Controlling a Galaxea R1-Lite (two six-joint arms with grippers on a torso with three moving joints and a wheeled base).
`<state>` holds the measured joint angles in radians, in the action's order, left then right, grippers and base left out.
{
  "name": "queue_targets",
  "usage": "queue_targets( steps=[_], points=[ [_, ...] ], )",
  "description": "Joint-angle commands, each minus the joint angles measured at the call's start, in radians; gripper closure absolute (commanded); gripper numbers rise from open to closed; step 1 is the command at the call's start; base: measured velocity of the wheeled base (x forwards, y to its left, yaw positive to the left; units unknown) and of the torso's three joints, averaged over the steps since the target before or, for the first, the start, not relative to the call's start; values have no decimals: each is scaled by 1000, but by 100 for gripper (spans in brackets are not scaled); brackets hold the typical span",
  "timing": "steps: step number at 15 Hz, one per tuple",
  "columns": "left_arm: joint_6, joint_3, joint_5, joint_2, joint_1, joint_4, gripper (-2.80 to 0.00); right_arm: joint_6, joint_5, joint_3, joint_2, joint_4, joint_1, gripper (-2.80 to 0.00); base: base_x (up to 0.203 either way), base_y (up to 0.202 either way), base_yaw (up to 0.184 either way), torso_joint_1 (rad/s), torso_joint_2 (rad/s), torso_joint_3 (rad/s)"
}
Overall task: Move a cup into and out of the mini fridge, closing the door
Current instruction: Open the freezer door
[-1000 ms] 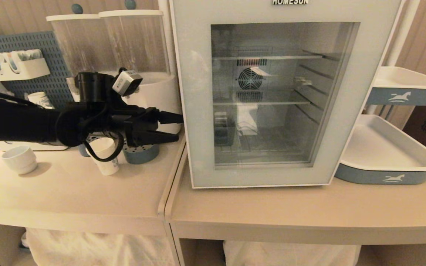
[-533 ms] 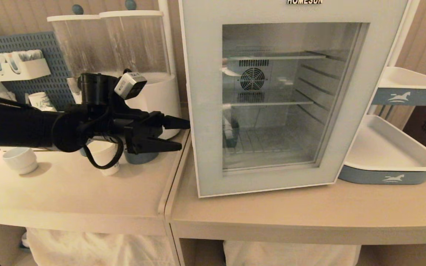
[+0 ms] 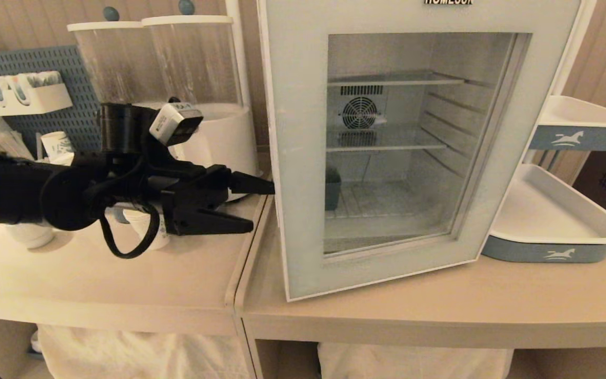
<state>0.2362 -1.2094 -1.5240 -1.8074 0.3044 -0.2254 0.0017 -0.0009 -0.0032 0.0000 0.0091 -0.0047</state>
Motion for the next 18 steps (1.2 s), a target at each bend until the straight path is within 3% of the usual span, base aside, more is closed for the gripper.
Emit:
queue_targets(
  steps=[1, 4, 10, 12, 16, 18],
  points=[
    [2, 41, -6, 61, 30, -3, -280, 0, 0, 0, 0, 0, 0, 0, 0, 0, 0, 0, 0, 0],
    [2, 117, 4, 136, 96, -3, -280, 0, -1, 0, 0, 0, 0, 0, 0, 0, 0, 0, 0, 0],
    [-36, 204, 262, 231, 348, -6, -280, 1, -1, 2, 0, -3, 0, 0, 0, 0, 0, 0, 0, 0],
    [-54, 204, 303, 231, 373, -9, -280, 1, -1, 3, 0, -8, 0, 0, 0, 0, 0, 0, 0, 0],
    [-90, 189, 481, 212, 606, -10, -280, 1, -1, 3, 0, -8, 0, 0, 0, 0, 0, 0, 0, 0],
    [-95, 195, 536, 207, 662, -12, -280, 1, -1, 3, 2, -8, 0, 0, 0, 0, 0, 0, 0, 0]
  ],
)
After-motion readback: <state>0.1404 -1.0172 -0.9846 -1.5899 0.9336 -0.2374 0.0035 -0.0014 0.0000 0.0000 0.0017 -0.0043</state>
